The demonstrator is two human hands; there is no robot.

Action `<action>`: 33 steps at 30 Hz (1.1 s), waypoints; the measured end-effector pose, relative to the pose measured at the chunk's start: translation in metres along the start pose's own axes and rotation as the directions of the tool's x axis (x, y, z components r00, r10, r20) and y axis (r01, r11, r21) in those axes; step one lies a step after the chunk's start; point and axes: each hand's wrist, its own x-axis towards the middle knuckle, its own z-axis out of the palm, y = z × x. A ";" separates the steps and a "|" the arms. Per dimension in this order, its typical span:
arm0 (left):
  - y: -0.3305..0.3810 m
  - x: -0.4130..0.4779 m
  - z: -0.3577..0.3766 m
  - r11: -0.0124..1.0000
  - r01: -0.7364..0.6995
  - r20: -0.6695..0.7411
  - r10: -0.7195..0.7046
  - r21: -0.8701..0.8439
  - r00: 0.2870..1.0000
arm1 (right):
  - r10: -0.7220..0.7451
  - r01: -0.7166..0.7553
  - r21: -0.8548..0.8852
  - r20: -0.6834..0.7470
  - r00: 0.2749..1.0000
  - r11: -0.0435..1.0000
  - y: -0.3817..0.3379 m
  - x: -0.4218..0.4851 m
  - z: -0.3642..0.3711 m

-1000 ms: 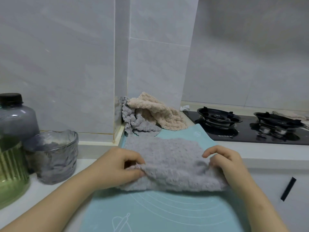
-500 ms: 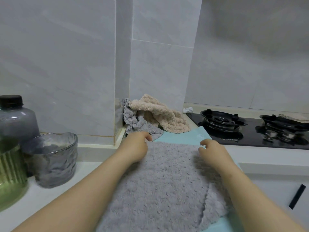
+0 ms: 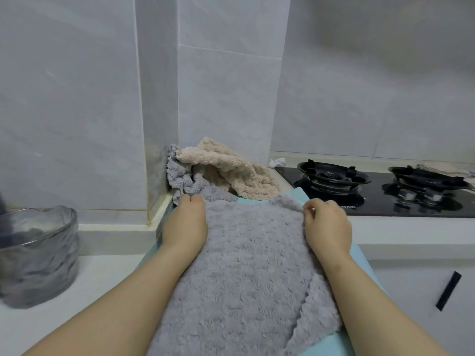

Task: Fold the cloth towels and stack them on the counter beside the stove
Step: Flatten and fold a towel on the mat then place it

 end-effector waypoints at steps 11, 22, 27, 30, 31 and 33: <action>-0.010 -0.049 -0.033 0.931 -0.304 0.215 0.345 -0.203 0.913 | -0.196 0.001 0.369 0.491 0.849 0.930 -0.009 -0.051 -0.061; -0.048 -0.158 -0.073 0.843 -0.389 0.251 0.495 -0.372 0.832 | -0.172 -0.053 0.378 0.535 0.827 0.924 0.041 -0.130 -0.102; -0.052 -0.174 -0.086 0.852 -0.406 0.258 0.495 -0.331 0.830 | -0.104 -0.114 0.350 0.548 0.830 0.930 0.042 -0.144 -0.110; -0.051 -0.177 -0.091 0.855 -0.450 0.237 0.508 -0.259 0.828 | -0.115 -0.105 0.387 0.504 0.856 0.916 0.042 -0.147 -0.115; -0.051 -0.178 -0.091 0.865 -0.455 0.224 0.496 -0.210 0.839 | -0.106 -0.118 0.399 0.497 0.861 0.910 0.042 -0.147 -0.117; -0.048 -0.182 -0.091 0.890 -0.434 0.225 0.455 -0.137 0.862 | -0.087 -0.143 0.415 0.487 0.869 0.898 0.041 -0.147 -0.119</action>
